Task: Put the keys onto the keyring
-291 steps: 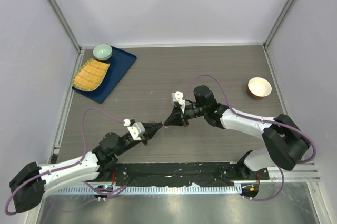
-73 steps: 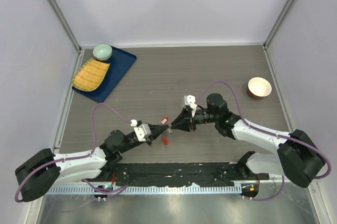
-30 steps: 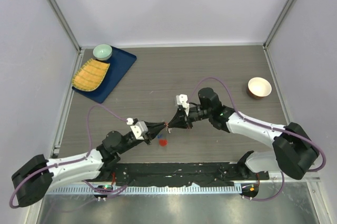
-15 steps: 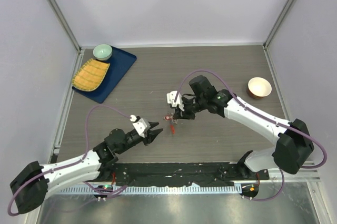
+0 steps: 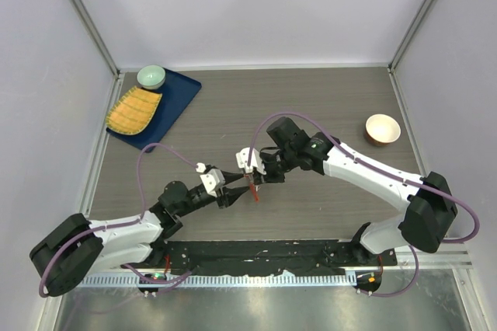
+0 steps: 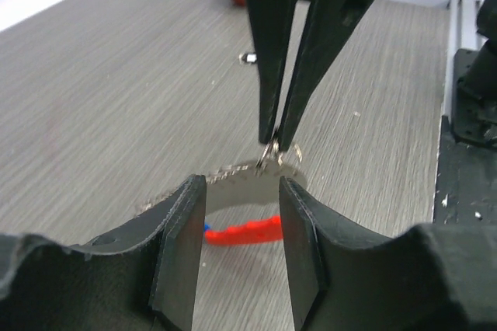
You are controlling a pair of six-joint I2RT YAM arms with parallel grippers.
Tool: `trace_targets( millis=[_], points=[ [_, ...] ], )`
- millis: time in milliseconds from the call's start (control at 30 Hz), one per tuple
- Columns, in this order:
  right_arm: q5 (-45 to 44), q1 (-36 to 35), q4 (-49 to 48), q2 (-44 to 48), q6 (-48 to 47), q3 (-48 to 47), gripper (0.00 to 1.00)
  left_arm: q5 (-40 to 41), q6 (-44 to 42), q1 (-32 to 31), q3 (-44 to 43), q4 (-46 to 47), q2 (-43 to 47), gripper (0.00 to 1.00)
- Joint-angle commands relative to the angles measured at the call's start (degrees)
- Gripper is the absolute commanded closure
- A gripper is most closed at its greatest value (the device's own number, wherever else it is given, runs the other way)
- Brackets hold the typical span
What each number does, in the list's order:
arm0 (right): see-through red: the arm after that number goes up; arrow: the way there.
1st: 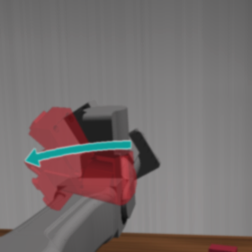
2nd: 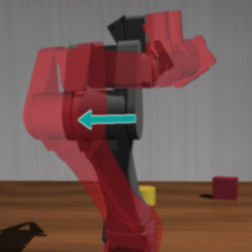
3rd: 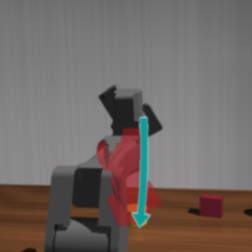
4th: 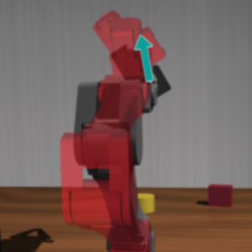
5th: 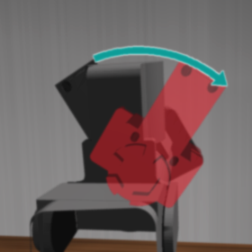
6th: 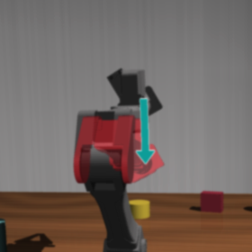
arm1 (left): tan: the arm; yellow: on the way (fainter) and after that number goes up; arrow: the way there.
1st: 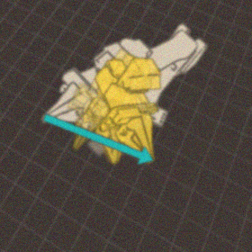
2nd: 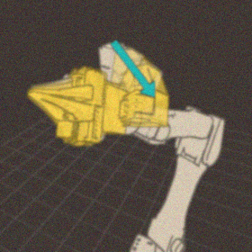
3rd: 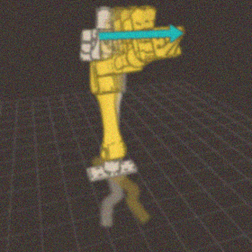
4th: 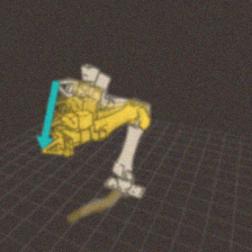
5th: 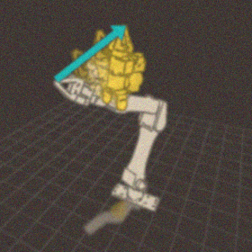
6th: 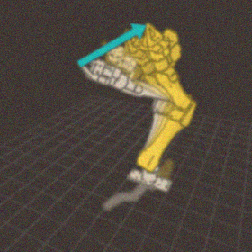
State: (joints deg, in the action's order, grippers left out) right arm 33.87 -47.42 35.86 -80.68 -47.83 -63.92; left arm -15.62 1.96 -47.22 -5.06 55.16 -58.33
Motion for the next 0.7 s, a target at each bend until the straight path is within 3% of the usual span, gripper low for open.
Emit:
trace_targets(
  millis=[0,333,667],
  points=[
    [-0.65,-0.04,0.71,0.09,-0.68,-0.86,0.99,-5.21,-1.25,0.29,-3.46,8.22,-0.91,0.55],
    [0.15,-0.13,0.0,0.79,-0.51,-0.5,0.99,-8.46,-3.36,0.29,-5.13,4.35,-2.23,0.68],
    [0.67,-0.22,-0.61,1.58,-0.33,-0.06,0.99,-6.88,-5.03,0.29,-6.98,-2.76,-2.32,0.72]
  ],
)
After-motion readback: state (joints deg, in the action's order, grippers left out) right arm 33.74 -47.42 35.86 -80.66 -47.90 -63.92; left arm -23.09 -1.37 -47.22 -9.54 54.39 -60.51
